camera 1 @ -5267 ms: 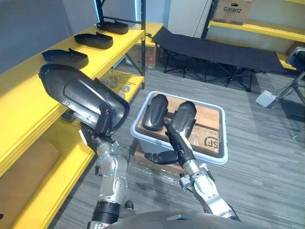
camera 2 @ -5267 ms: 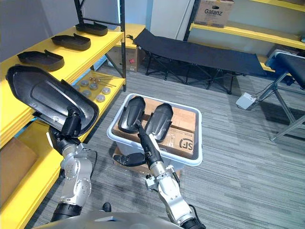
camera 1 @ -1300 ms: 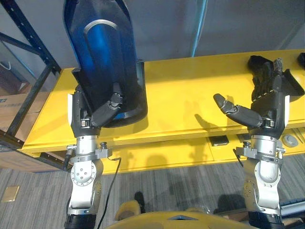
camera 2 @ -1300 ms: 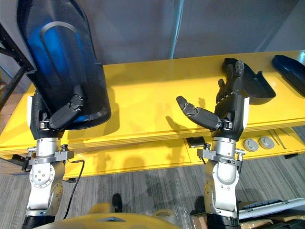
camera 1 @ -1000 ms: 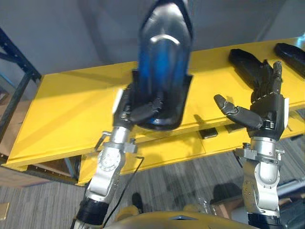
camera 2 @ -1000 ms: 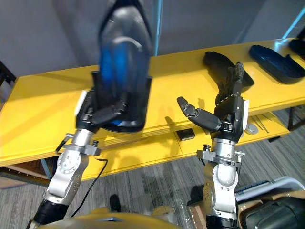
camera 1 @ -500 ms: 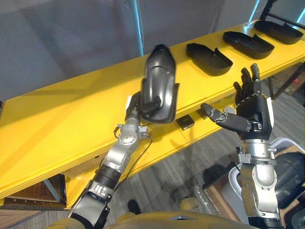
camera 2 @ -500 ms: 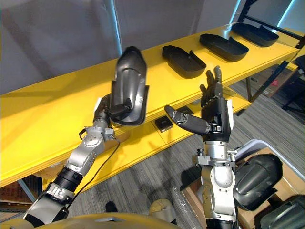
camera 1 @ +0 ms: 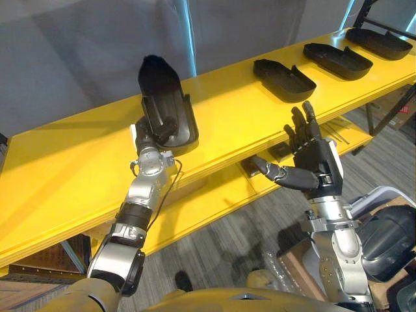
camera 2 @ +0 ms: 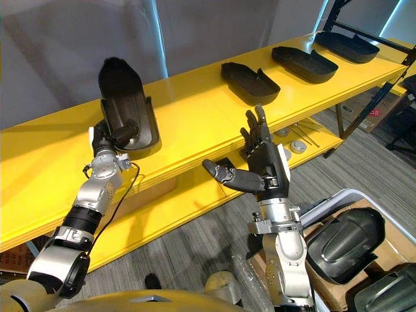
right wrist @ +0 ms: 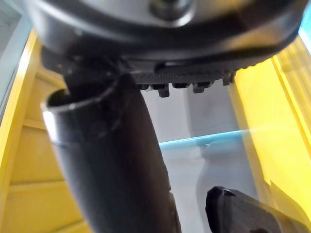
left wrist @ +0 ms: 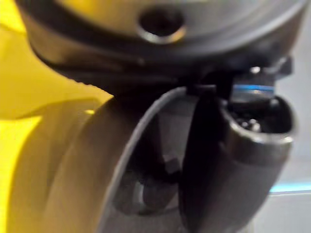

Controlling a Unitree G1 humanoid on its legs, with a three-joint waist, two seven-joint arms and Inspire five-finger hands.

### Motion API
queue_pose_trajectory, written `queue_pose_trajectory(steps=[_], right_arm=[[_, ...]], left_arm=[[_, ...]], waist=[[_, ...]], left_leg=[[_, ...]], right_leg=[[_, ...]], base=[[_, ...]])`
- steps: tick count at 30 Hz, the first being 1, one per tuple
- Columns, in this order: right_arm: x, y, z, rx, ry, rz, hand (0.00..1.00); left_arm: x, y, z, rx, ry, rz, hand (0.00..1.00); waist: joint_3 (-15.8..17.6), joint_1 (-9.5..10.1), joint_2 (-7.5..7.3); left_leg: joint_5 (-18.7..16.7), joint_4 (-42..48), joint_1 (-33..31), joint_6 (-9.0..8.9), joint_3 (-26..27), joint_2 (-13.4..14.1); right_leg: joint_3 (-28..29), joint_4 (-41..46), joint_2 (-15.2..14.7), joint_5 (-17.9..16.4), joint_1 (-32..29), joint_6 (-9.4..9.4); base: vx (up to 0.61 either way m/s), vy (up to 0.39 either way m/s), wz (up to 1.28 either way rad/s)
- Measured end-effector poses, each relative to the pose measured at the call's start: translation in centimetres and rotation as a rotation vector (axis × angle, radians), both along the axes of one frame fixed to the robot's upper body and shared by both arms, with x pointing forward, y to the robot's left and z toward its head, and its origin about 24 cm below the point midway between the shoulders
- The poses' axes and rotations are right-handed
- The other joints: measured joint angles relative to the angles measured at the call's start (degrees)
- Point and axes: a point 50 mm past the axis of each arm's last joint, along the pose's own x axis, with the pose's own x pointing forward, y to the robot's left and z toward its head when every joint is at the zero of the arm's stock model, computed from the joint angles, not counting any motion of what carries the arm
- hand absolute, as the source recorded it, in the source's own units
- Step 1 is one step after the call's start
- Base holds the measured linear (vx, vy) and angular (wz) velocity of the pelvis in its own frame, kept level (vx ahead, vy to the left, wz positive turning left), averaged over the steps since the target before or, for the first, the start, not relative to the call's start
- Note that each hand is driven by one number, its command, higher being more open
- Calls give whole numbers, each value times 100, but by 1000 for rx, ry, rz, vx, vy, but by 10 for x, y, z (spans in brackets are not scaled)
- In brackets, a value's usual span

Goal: Walk over and take three plastic housings, then place them on the shelf

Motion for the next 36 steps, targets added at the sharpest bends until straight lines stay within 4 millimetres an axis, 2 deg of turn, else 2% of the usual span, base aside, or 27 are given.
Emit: queue_pose_trajectory(steps=[2, 9, 12, 13, 17, 22, 33, 36], right_arm=[[0, 0, -4, 0, 29, 5, 100], [-5, 3, -16, 35, 116, 30, 100], [-5, 3, -16, 27, 119, 35, 100], [-5, 2, -16, 24, 119, 36, 100], [-5, 1, -15, 7, 122, 41, 100], [-5, 9, -18, 15, 137, 75, 100], [-5, 15, -19, 29, 145, 77, 100], [-5, 18, -20, 35, 153, 82, 100]], left_arm=[[-1, -2, -8, 4, 48, -26, 0], [3, -7, -5, -51, 62, -53, 0], [11, -12, 3, -90, 52, -65, 0], [13, -13, 5, -97, 48, -67, 100], [16, -17, 10, -128, 31, -74, 100], [16, -12, 11, -141, 22, -35, 100], [18, 3, 18, -167, -6, 147, 100], [18, 9, 20, -88, -2, 235, 100]], waist=[[3, -13, -5], [5, -156, -7], [14, -159, -15], [19, -165, -14], [30, -175, -20], [64, -179, -24], [290, -263, -88], [307, -291, -98]], left_leg=[[-6, -2, -9, -1, 23, 4], [-30, -2, 1, -20, 178, 14], [-62, -3, -115, -17, 208, 59], [-61, -3, -142, -18, 207, 75], [-60, -3, -197, -21, 217, 67], [-48, -2, -162, -55, 212, 71], [-67, -2, -92, -66, 147, 73], [-66, -2, -95, -66, 142, 73]], right_leg=[[38, -9, -2, -2, -37, -4], [181, -4, 8, 34, -115, 3], [269, -7, 33, 78, -276, 4], [276, -15, 34, 87, -301, 5], [313, -26, 29, 102, -364, 0], [303, -67, 32, 106, -310, -1], [218, -125, 32, 96, -166, -13], [210, -126, 32, 95, -166, -14]], base=[[-27, 1, -8], [-23, -2, -10], [-40, -10, -11], [-26, -15, -5], [0, 0, 0], [28, -12, 0], [8, -7, 1], [0, 0, 0]])
